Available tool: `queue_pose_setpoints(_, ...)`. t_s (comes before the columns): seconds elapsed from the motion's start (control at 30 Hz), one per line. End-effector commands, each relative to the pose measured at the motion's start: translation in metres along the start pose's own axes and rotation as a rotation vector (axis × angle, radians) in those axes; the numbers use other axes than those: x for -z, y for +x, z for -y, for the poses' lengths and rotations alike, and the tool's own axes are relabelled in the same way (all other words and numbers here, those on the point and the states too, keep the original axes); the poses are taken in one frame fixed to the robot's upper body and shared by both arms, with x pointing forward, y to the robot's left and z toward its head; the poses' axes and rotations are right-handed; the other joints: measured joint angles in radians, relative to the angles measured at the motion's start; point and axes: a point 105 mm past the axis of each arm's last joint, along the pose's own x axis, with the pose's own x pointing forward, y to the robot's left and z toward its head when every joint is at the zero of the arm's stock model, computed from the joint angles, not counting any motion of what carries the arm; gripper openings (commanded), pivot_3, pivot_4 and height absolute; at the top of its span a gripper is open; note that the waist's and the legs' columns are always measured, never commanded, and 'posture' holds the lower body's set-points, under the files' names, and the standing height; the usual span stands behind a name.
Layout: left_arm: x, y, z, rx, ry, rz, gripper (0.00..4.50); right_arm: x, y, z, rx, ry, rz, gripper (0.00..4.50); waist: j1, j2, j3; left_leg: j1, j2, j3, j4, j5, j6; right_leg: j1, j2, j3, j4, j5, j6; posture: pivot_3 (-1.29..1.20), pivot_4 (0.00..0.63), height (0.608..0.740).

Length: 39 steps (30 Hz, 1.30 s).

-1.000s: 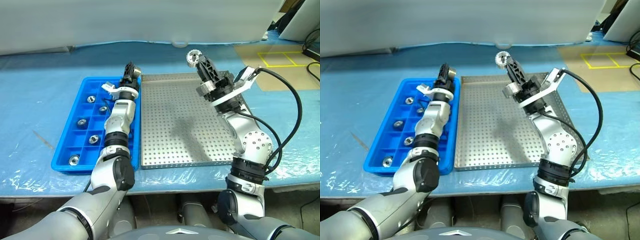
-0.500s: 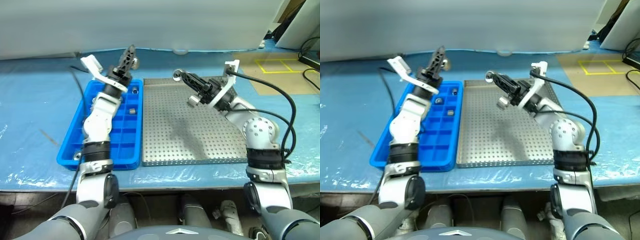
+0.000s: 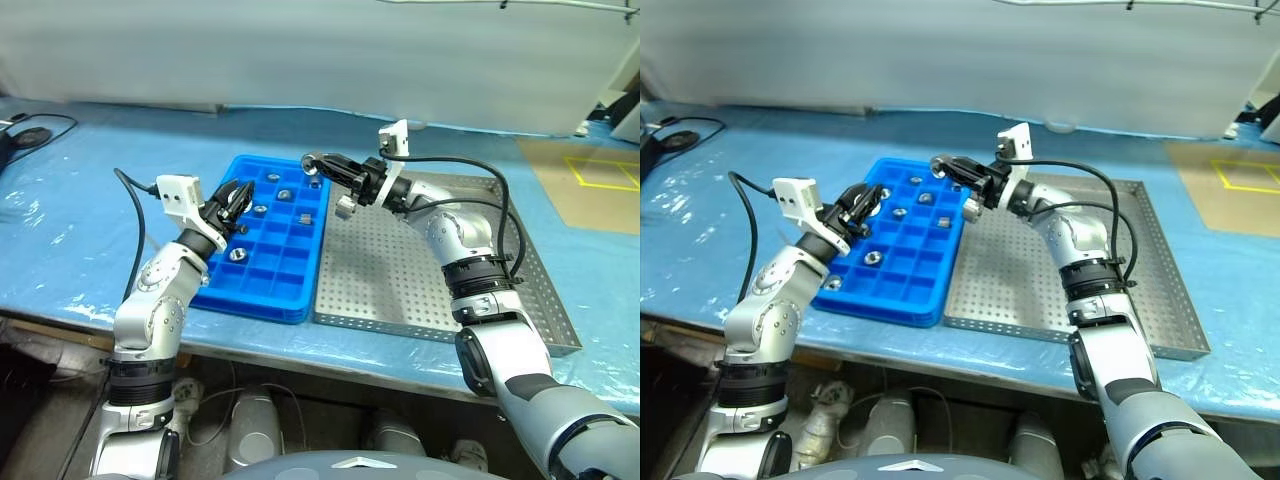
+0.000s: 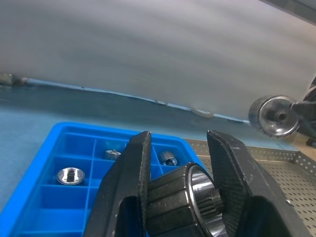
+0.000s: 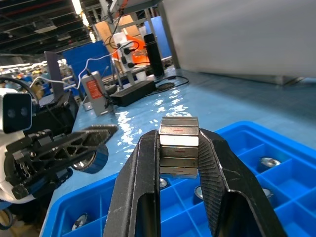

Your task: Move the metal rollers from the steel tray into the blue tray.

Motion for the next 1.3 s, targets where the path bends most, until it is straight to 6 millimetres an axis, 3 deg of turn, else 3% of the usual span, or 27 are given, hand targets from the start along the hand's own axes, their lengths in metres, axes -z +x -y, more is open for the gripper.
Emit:
queue_pose_setpoints(0.03,-0.013,0.006,0.015,0.056,0.07,0.039,1.44,-0.025,0.006,-0.009,-0.046,-0.064,0.068,0.84,0.01,0.001,-0.001,0.0,0.0,0.0,0.0,0.0,0.0,0.0,-0.001,0.0,0.0,0.0,0.0,0.32,0.0,0.74)
queue_pose_setpoints(0.2,-0.006,0.015,0.02,0.1,0.071,-0.005,1.44,-0.022,0.006,-0.01,-0.047,-0.064,0.074,0.84,0.013,0.002,-0.002,0.0,-0.001,0.0,0.0,0.0,0.0,0.001,-0.002,-0.002,0.0,0.0,0.0,0.3,0.0,0.74)
queue_pose_setpoints(0.53,0.042,0.036,0.01,0.112,0.172,-0.212,1.44,-0.023,0.001,-0.013,-0.018,-0.072,0.092,0.84,0.007,0.006,-0.007,0.0,-0.001,0.0,0.0,0.0,0.0,0.0,-0.002,-0.001,0.0,0.0,0.0,0.22,0.0,0.74)
queue_pose_setpoints(0.77,0.065,0.052,0.021,0.15,0.194,-0.274,1.44,-0.022,-0.007,-0.012,0.019,-0.081,0.091,0.84,0.004,0.006,-0.007,0.0,-0.001,0.0,0.0,0.001,-0.001,0.0,-0.002,-0.001,-0.001,0.0,0.0,0.18,0.0,0.74)
queue_pose_setpoints(0.97,0.088,0.052,0.014,0.114,0.29,-0.387,1.44,-0.022,-0.01,-0.013,0.036,-0.081,0.1,0.84,-0.018,0.007,-0.008,0.0,-0.001,0.0,0.0,0.001,-0.001,0.0,-0.003,-0.001,-0.001,0.0,0.0,0.16,0.0,0.74)
queue_pose_setpoints(1.13,0.085,0.053,0.005,0.051,0.301,-0.373,3.04,-0.02,-0.013,-0.012,0.047,-0.085,0.096,0.84,-0.025,0.007,-0.009,0.0,-0.002,0.0,0.0,0.001,-0.001,0.001,-0.003,-0.001,-0.001,0.0,0.0,0.14,0.0,0.74)
queue_pose_setpoints(1.3,0.088,0.048,0.001,0.04,0.29,-0.38,3.04,-0.02,-0.013,-0.012,0.049,-0.085,0.097,0.84,-0.026,0.007,-0.009,0.0,-0.002,0.0,0.0,0.001,-0.001,0.001,-0.004,-0.002,-0.001,0.0,0.0,0.15,0.0,0.74)
